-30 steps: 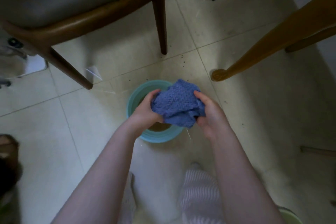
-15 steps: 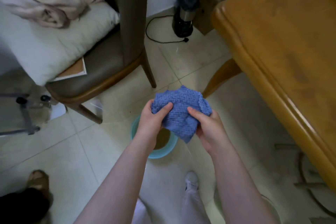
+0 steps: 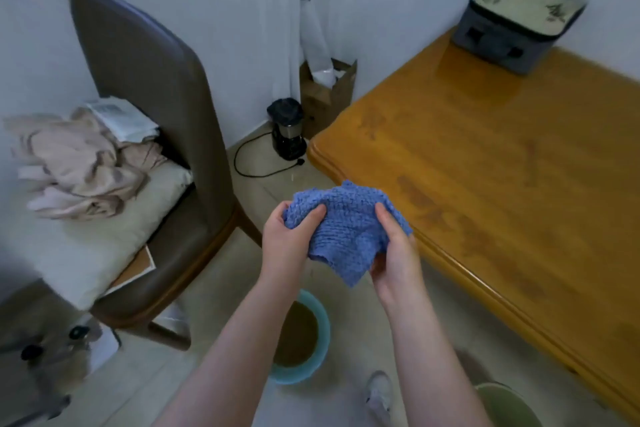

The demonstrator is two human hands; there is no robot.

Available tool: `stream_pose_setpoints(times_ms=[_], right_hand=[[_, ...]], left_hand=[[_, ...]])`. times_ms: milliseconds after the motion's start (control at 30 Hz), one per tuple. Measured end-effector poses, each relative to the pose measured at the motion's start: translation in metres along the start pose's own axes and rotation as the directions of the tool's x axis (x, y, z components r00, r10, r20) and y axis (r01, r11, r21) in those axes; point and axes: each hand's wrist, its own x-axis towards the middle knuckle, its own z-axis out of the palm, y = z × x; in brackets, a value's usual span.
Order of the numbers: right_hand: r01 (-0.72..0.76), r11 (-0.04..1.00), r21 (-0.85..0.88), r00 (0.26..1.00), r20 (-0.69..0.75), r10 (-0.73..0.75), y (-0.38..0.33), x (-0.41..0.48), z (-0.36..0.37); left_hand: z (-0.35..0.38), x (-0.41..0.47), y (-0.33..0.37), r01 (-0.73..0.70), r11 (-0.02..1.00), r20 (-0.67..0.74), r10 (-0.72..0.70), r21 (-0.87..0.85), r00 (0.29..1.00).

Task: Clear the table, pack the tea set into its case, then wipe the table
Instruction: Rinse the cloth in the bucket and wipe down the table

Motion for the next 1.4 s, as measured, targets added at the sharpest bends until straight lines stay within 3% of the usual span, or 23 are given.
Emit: stream_pose_setpoints(times_ms=[100, 333, 600, 667, 700, 800, 867, 1000, 1067, 1133, 1200, 1267, 1400], right_hand=[[0.016, 0.999, 0.035, 1.000, -0.008, -0.016, -0.025, 0.007, -0.003], [0.055, 0.998, 0.013, 0.998, -0.041, -0.054, -0.099, 0.061, -0.016], [0.222, 0.924, -0.310, 0.968, -0.042, -0.246, -0.213, 0.146, -0.040], [0.325, 0.786, -0.525, 0.927, 0.012, -0.375, -0.236, 0.170, -0.042], [0.369, 0.669, -0.646, 0.898, 0.062, -0.436, -0.244, 0.183, -0.043], [0.333, 0.150, -0.931, 0.840, 0.221, -0.496, -0.246, 0.217, -0.040], [0.244, -0.174, -0.954, 0.853, 0.297, -0.429, -0.225, 0.234, -0.036], [0.275, -0.461, -0.844, 0.919, 0.372, -0.132, -0.167, 0.229, -0.036], [0.282, -0.475, -0.833, 0.915, 0.383, -0.129, -0.155, 0.219, -0.037], [0.293, -0.372, -0.881, 0.889, 0.394, -0.233, -0.154, 0.217, -0.035], [0.317, -0.340, -0.885, 0.798, 0.443, -0.408, -0.154, 0.224, -0.034], [0.286, -0.401, -0.870, 0.726, 0.470, -0.502, -0.149, 0.239, -0.037], [0.154, -0.411, -0.899, 0.828, 0.344, -0.442, -0.118, 0.249, -0.038]], left_hand=[[0.021, 0.006, 0.022, 0.038, 0.999, 0.083, -0.039, 0.014, 0.996], [0.103, 0.063, 0.051, -0.083, 0.939, 0.297, -0.021, 0.334, 0.955], [0.195, 0.128, 0.062, -0.106, 0.846, 0.259, -0.040, 0.523, 0.965], [0.211, 0.140, 0.064, -0.124, 0.828, 0.271, -0.035, 0.547, 0.962], [0.217, 0.146, 0.065, -0.143, 0.818, 0.289, -0.029, 0.557, 0.957], [0.230, 0.161, 0.063, -0.209, 0.782, 0.329, 0.005, 0.587, 0.944], [0.233, 0.172, 0.057, -0.240, 0.748, 0.323, 0.036, 0.619, 0.946], [0.224, 0.188, 0.048, -0.240, 0.705, 0.262, 0.079, 0.668, 0.962], [0.216, 0.194, 0.046, -0.222, 0.704, 0.233, 0.082, 0.674, 0.969], [0.207, 0.199, 0.045, -0.213, 0.699, 0.230, 0.070, 0.683, 0.971], [0.201, 0.202, 0.045, -0.217, 0.684, 0.243, 0.060, 0.696, 0.968], [0.198, 0.205, 0.046, -0.241, 0.660, 0.268, 0.062, 0.712, 0.961], [0.189, 0.209, 0.048, -0.333, 0.594, 0.348, 0.093, 0.733, 0.933]])
